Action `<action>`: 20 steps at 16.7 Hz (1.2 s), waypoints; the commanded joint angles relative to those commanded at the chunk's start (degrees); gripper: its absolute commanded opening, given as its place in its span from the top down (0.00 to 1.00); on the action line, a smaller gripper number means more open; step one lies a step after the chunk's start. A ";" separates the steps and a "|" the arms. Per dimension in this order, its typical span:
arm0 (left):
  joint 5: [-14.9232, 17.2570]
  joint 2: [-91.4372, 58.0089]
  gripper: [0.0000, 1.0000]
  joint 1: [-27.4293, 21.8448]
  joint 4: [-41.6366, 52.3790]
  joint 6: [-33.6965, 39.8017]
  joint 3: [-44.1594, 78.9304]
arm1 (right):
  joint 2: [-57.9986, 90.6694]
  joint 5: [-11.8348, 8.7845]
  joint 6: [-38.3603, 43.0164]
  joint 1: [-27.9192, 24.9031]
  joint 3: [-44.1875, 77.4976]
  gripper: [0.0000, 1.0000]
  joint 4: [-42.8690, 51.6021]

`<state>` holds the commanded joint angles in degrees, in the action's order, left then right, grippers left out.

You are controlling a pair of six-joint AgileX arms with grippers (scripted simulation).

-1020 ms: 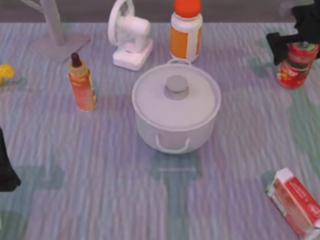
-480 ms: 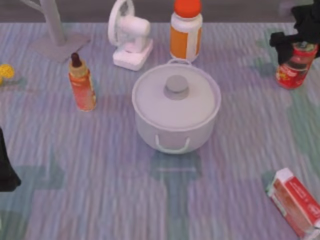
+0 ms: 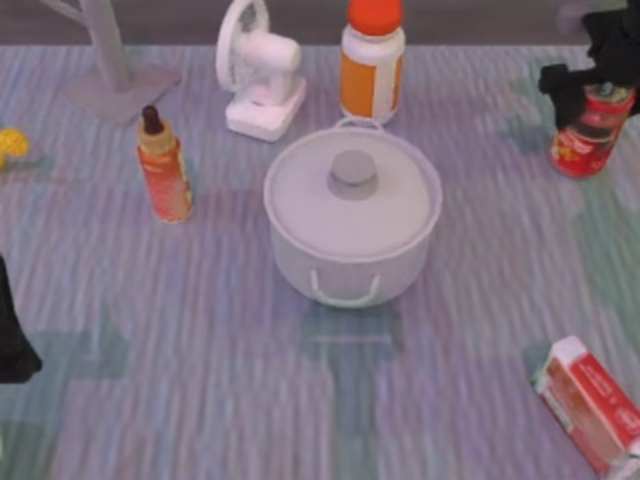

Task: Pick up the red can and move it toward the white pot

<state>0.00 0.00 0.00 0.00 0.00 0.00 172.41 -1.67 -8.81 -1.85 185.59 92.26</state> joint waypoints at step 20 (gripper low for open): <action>0.00 0.00 0.00 0.00 0.00 0.00 0.00 | -38.61 -0.44 0.53 -0.78 -56.72 1.00 -16.26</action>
<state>0.00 0.00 0.00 0.00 0.00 0.00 133.80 -2.11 -8.28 -2.63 128.88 76.00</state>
